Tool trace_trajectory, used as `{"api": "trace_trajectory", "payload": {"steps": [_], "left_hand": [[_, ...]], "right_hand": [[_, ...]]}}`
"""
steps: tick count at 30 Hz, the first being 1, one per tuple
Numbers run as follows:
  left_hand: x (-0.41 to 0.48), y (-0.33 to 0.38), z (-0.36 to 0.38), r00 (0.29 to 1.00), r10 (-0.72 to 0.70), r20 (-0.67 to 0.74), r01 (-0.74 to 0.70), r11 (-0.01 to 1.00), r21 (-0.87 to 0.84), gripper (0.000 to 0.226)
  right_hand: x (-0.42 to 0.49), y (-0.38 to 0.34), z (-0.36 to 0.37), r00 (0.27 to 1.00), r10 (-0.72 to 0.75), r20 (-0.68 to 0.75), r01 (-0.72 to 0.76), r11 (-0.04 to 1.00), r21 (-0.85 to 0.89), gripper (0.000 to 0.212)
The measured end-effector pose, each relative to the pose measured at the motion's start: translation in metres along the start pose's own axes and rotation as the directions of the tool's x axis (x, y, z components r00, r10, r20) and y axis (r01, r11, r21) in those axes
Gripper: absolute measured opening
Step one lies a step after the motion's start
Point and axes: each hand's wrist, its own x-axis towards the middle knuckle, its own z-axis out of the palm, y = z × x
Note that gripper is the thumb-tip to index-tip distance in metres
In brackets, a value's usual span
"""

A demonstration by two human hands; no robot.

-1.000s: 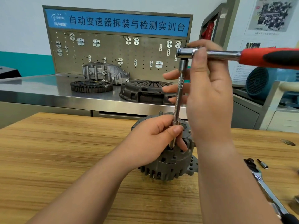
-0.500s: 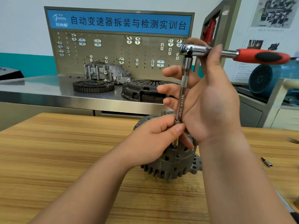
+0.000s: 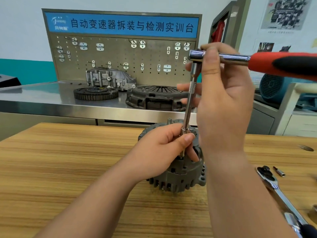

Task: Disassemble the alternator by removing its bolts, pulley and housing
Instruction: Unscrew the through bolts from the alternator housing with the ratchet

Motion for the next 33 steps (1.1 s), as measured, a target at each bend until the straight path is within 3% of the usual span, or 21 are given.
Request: {"api": "trace_trajectory", "payload": {"steps": [2, 4, 11, 15, 18, 20, 22, 23, 25, 27, 30, 33], "left_hand": [[-0.001, 0.001, -0.001, 1.000, 0.001, 0.014, 0.000, 0.999, -0.047, 0.042], [-0.002, 0.002, -0.003, 0.999, 0.009, 0.031, -0.007, 0.998, -0.063, 0.038], [-0.003, 0.003, -0.002, 0.998, 0.055, 0.019, -0.053, 0.996, -0.074, 0.034], [-0.002, 0.000, 0.001, 0.998, 0.059, -0.014, -0.060, 0.997, -0.054, 0.032], [0.001, -0.002, 0.003, 0.999, 0.023, -0.044, -0.024, 1.000, -0.020, 0.034], [0.002, -0.004, 0.003, 0.999, -0.002, -0.050, 0.001, 1.000, -0.009, 0.035], [0.002, -0.004, 0.003, 0.999, -0.014, -0.049, 0.014, 1.000, -0.012, 0.030], [0.002, -0.004, 0.002, 0.999, -0.016, -0.049, 0.015, 1.000, -0.013, 0.028], [0.001, -0.003, 0.003, 0.998, -0.011, -0.054, 0.011, 1.000, -0.011, 0.031], [0.001, -0.001, 0.004, 0.999, -0.003, -0.049, 0.003, 1.000, -0.003, 0.038], [0.000, 0.000, 0.002, 0.999, 0.009, -0.033, -0.011, 0.999, -0.041, 0.043], [-0.002, 0.001, -0.001, 0.999, 0.030, -0.024, -0.031, 0.999, -0.028, 0.037]], "right_hand": [[0.000, -0.003, 0.002, 0.971, 0.219, 0.092, -0.234, 0.947, 0.222, 0.015], [0.002, -0.004, 0.002, 0.932, 0.306, 0.194, -0.356, 0.872, 0.336, 0.022], [0.006, -0.004, -0.003, 0.879, 0.322, 0.351, -0.458, 0.775, 0.436, 0.035], [0.008, -0.002, -0.005, 0.869, 0.342, 0.358, -0.485, 0.736, 0.473, 0.037], [0.004, -0.002, -0.003, 0.936, 0.268, 0.227, -0.336, 0.873, 0.354, 0.028], [0.001, -0.001, 0.000, 0.993, 0.068, 0.097, -0.078, 0.992, 0.100, 0.019], [0.000, 0.001, 0.002, 0.979, -0.194, 0.068, 0.204, 0.961, -0.189, 0.012], [-0.001, 0.003, 0.003, 0.964, -0.256, 0.073, 0.267, 0.930, -0.251, 0.011], [-0.002, 0.001, 0.004, 0.984, -0.175, 0.025, 0.176, 0.968, -0.180, 0.013], [-0.002, -0.001, 0.003, 0.999, 0.049, 0.009, -0.049, 0.998, 0.029, 0.017], [0.001, -0.002, 0.000, 0.954, 0.268, 0.130, -0.295, 0.912, 0.286, 0.024], [0.004, -0.001, -0.001, 0.909, 0.321, 0.265, -0.407, 0.821, 0.399, 0.030]]}}
